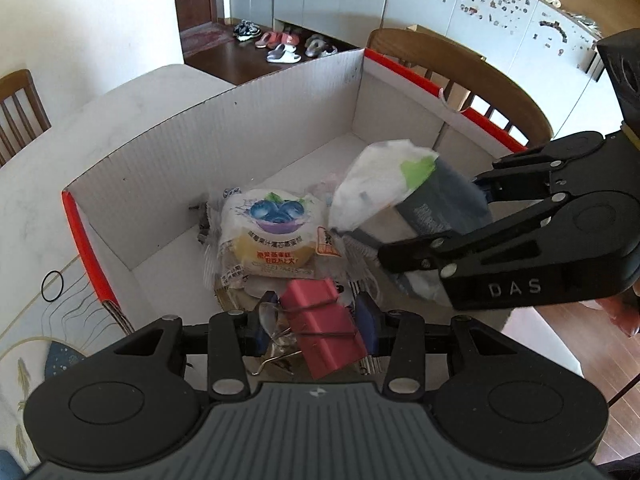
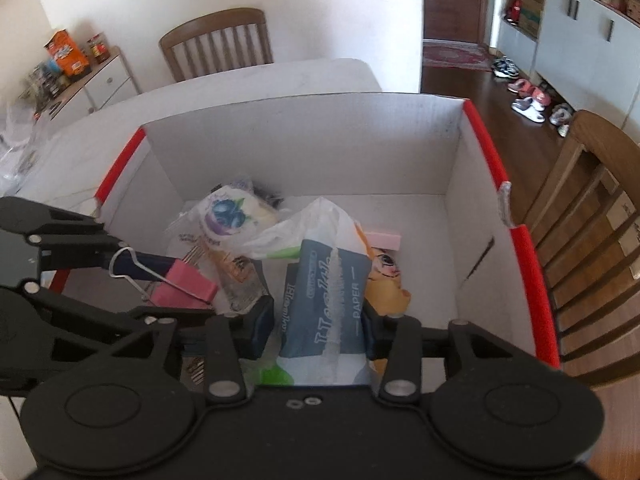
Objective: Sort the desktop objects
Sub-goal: 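Lower the binder clip and tissue pack into the box and open both tools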
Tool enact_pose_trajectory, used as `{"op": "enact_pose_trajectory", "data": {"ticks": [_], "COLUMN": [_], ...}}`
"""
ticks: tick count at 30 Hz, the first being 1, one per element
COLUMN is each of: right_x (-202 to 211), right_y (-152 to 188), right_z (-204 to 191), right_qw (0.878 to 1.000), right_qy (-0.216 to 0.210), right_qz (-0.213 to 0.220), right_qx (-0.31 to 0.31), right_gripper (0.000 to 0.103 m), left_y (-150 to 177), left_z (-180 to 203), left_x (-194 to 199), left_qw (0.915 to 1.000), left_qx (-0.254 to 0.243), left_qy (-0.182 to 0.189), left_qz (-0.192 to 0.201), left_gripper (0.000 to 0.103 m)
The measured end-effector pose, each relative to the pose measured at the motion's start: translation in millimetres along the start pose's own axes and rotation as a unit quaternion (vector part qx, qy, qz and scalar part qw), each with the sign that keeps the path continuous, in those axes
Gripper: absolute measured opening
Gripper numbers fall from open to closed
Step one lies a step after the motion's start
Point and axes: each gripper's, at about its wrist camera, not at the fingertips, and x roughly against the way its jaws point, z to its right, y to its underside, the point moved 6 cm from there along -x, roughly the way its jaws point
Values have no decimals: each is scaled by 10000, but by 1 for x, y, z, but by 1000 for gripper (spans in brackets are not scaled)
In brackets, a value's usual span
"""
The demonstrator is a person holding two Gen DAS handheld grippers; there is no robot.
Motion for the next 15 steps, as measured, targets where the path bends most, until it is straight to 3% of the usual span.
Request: {"op": "enact_pose_trajectory", "data": {"ticks": [2, 5, 7, 9, 15], "right_x": [2, 7, 14, 21, 46], "right_y": [0, 0, 0, -1, -5], "right_z": [0, 1, 5, 5, 6], "right_qw": [10000, 10000, 9999, 9997, 9983], "right_qy": [28, -29, -98, -118, -322], "right_qz": [5, 28, 120, 205, 432], "right_qx": [51, -3, -49, -59, -210], "right_gripper": [50, 56, 65, 67, 67], "left_y": [1, 0, 0, 1, 0], "left_z": [0, 3, 4, 5, -1], "left_x": [2, 9, 17, 25, 48], "left_qw": [10000, 9998, 9994, 9990, 9963], "left_qx": [-24, 7, 40, 66, 323], "left_qy": [11, 121, 217, 214, 295], "left_qz": [31, 138, 267, 379, 736], "left_gripper": [44, 56, 66, 76, 79]}}
